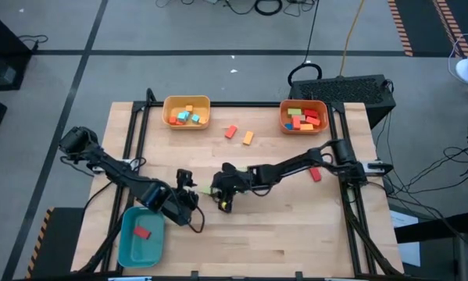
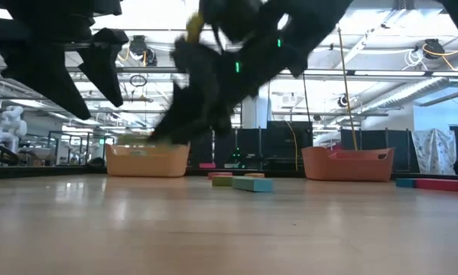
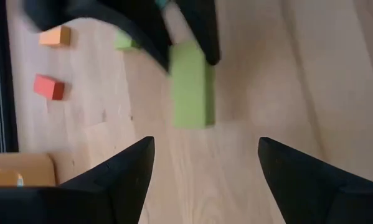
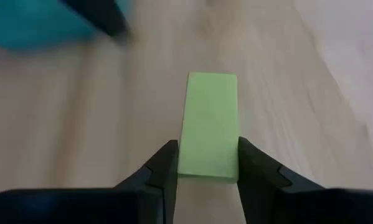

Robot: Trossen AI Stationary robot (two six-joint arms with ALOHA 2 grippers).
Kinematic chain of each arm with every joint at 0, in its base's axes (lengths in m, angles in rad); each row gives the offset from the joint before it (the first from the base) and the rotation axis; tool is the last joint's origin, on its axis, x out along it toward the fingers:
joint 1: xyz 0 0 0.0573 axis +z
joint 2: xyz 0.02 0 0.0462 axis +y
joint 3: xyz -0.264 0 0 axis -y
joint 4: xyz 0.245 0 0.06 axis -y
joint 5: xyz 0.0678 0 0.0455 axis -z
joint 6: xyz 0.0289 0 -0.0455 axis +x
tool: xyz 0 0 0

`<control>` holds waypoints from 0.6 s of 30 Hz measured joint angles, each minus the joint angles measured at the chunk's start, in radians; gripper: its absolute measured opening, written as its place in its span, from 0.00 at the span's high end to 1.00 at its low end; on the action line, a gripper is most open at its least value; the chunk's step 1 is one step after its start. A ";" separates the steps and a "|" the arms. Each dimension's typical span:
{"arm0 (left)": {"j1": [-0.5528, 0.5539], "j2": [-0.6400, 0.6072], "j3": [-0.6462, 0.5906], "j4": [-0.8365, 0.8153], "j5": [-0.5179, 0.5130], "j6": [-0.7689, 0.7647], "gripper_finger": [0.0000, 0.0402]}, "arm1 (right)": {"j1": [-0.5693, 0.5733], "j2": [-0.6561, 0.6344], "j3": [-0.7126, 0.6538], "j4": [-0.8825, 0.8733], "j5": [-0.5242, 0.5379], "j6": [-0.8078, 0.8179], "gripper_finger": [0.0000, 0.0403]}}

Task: Sort blocks by size
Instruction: Put the large green block into the blue bin

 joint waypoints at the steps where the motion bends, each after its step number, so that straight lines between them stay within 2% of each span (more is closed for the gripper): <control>1: -0.005 0.000 0.000 0.003 0.000 0.011 0.28 | -0.001 -0.012 0.003 0.015 -0.026 -0.003 0.73; 10: -0.038 0.000 0.000 0.090 -0.041 0.111 0.28 | -0.008 -0.040 0.001 0.057 -0.241 0.036 0.73; 18: -0.049 0.000 0.000 0.106 -0.042 0.129 0.28 | -0.012 -0.040 0.001 0.140 -0.337 0.101 0.73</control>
